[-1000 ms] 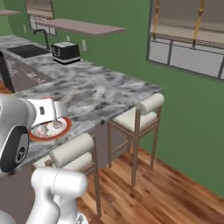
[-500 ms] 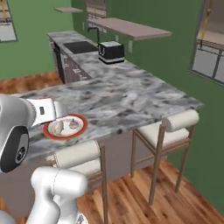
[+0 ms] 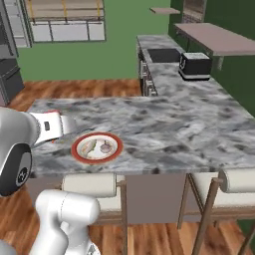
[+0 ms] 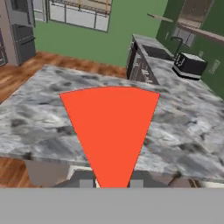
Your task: Take the cheese, fish, and garlic from the fridge and place them on the plate on the dining counter to create an appetizer plate.
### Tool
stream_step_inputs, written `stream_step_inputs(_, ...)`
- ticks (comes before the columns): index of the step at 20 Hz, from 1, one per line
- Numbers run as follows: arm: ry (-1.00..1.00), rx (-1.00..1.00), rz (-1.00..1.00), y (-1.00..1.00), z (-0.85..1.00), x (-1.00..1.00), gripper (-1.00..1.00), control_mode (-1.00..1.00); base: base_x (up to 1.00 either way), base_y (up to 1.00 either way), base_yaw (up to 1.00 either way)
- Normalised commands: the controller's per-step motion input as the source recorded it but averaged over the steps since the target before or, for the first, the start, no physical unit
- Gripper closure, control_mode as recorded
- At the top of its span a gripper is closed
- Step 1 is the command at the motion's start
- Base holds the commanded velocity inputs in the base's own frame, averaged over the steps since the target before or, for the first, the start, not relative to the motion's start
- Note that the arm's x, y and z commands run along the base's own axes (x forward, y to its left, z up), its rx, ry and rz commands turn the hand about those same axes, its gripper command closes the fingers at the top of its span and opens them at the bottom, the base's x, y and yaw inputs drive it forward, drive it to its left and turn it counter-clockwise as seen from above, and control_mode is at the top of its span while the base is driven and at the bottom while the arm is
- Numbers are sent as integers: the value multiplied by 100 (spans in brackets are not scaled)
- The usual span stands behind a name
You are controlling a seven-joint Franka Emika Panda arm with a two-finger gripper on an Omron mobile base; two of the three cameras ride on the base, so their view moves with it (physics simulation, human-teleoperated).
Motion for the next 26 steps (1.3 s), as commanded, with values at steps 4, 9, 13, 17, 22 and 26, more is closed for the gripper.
stream_step_inputs(4, 0, 0, 0, 0, 0, 0, 100, 100, 84, -12, 67)
stream_step_inputs(9, 0, 0, 0, 0, 0, 0, 100, 100, 79, -2, 60)
stream_step_inputs(13, 0, 0, 0, 0, 0, 0, 100, 100, 72, 0, 46)
stream_step_inputs(17, 16, 0, 9, 0, -30, 49, 100, -100, 17, 0, 6)
stream_step_inputs(22, 22, 0, 3, 0, -34, 58, 100, -100, 0, 0, 0)
stream_step_inputs(26, 14, 0, -2, 0, -27, 58, 100, -100, 0, 0, 0)
